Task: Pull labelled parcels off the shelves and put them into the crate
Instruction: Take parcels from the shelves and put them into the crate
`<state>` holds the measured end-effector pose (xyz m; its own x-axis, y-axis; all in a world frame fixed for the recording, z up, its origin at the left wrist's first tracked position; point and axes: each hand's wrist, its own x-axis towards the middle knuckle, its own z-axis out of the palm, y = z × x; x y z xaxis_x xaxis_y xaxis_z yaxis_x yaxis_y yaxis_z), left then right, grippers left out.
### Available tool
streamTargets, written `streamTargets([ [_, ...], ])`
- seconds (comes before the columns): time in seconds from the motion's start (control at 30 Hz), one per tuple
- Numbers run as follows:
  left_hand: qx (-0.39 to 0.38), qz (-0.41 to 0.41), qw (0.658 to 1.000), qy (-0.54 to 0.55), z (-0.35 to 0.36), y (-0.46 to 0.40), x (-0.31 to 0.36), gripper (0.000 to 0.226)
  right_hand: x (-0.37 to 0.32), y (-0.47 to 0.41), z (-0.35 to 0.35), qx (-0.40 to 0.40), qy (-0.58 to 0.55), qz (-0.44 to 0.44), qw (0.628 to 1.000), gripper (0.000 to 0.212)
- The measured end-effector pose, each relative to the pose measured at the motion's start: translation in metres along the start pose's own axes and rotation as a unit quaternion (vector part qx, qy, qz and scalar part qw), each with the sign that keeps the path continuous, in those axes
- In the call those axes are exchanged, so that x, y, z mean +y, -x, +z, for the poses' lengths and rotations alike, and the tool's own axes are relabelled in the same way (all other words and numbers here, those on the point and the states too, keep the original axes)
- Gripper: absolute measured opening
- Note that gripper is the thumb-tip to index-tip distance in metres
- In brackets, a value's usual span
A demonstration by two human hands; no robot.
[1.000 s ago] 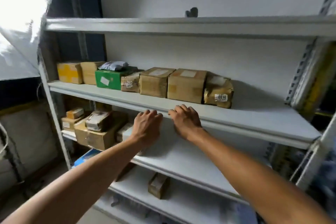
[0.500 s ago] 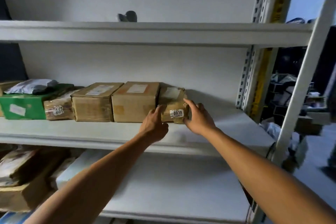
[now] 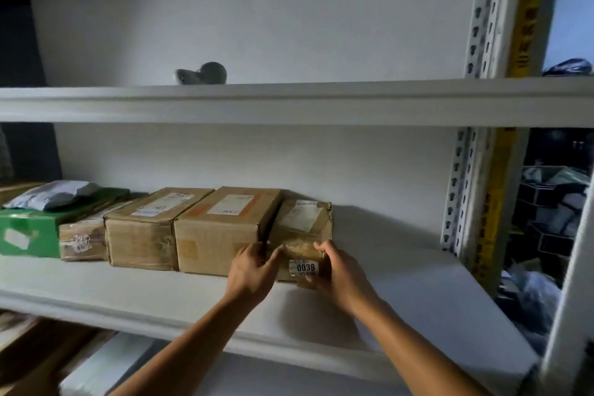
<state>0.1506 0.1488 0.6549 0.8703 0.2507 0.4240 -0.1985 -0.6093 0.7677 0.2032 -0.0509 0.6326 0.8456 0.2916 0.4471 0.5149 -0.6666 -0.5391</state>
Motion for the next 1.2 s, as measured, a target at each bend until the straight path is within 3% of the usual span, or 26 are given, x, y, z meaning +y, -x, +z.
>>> streamTargets([
  [0.3, -0.024, -0.086, 0.994, 0.066, -0.013, -0.010, 0.006, 0.082, -0.005, 0.062, -0.015, -0.012, -0.116, -0.024, 0.993, 0.059],
  [0.37, -0.051, -0.114, 0.989, 0.082, -0.012, -0.012, 0.009, 0.072, -0.010, 0.070, -0.022, -0.013, -0.139, -0.016, 0.990, 0.051],
  [0.47, -0.075, -0.138, 0.984, 0.081, -0.012, -0.014, 0.016, 0.036, -0.018, 0.069, -0.030, 0.011, -0.156, 0.004, 0.988, 0.044],
  [0.53, -0.079, -0.167, 0.977, 0.107, -0.014, -0.015, 0.017, 0.026, -0.017, 0.059, -0.036, 0.054, -0.179, 0.049, 0.981, 0.050],
  [0.67, -0.092, -0.202, 0.960, 0.169, -0.020, -0.012, 0.009, 0.036, 0.000, 0.027, -0.048, 0.077, -0.266, 0.202, 0.939, 0.071],
  [0.8, -0.132, -0.195, 0.946, 0.222, -0.028, -0.004, 0.011, 0.029, -0.005, 0.020, -0.039, 0.002, -0.216, 0.210, 0.953, 0.071],
  [0.87, -0.143, -0.189, 0.941, 0.241, -0.032, 0.001, 0.010, 0.025, -0.010, 0.022, -0.029, -0.045, -0.245, 0.210, 0.945, 0.072],
  [1.03, -0.152, -0.166, 0.934, 0.276, -0.037, 0.013, 0.001, 0.026, -0.009, 0.019, -0.014, -0.064, -0.316, 0.209, 0.923, 0.101],
  [1.2, -0.167, -0.127, 0.926, 0.313, -0.042, 0.025, -0.001, 0.032, -0.029, 0.020, -0.027, -0.066, -0.403, 0.162, 0.899, 0.069],
])
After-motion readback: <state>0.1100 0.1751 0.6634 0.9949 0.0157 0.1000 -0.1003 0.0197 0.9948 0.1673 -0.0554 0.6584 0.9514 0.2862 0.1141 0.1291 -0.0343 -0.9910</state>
